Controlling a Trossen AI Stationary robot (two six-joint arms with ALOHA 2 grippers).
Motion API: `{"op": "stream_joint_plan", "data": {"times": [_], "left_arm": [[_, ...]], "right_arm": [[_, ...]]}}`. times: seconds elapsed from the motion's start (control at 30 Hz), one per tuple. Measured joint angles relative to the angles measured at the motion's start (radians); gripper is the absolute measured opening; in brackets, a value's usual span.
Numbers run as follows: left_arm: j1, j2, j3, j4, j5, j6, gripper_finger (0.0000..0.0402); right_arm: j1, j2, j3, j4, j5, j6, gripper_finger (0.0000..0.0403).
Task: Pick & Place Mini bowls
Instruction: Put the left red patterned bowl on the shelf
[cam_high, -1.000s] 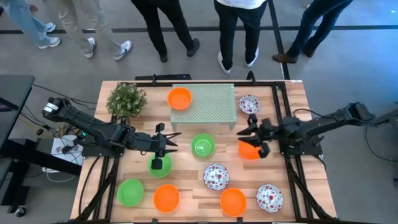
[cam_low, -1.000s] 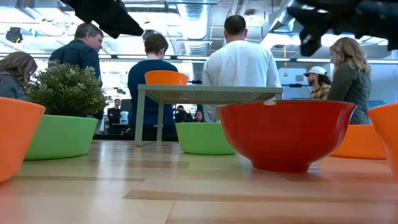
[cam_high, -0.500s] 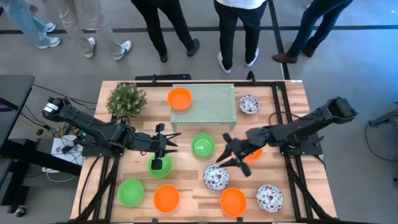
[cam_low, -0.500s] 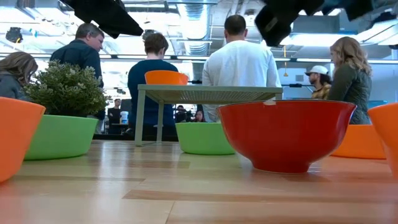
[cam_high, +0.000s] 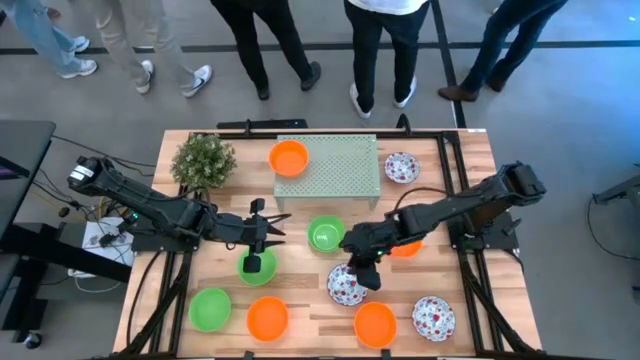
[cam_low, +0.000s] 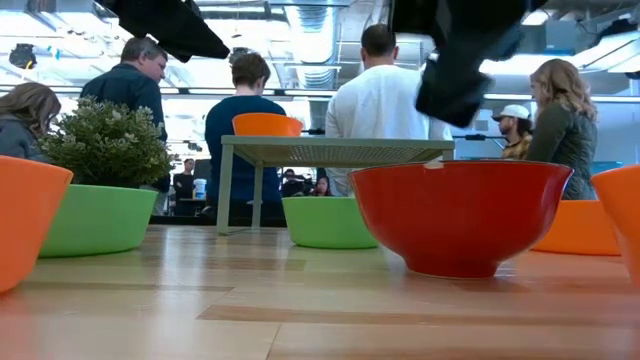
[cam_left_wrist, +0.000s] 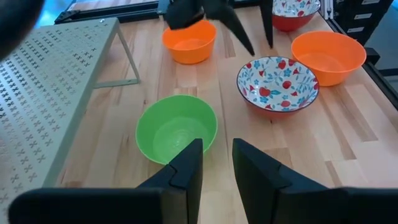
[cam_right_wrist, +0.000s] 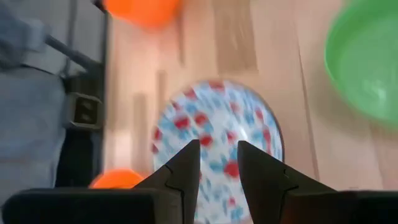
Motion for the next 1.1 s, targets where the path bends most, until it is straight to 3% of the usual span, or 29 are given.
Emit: {"op": "stream_joint_plan", "data": {"times": [0.3,0.87,1.1], "left_arm": [[0.0,0.0,0.0,0.0,0.0,0.0,0.0089],[0.0,0.0,0.0,0.0,0.0,0.0,0.0089],[0.0,0.0,-0.001,0.0,0.0,0.0,0.0089]], "right_arm": [[-0.017,0.07,0.0,-0.055,-0.002,0.029,0.0103],[-0.023,0.087,-0.003,-0.047,0.0,0.037,0.0103],[-0.025,0.168,-0.003,-0.054,0.001,0.033,0.0103]]}}
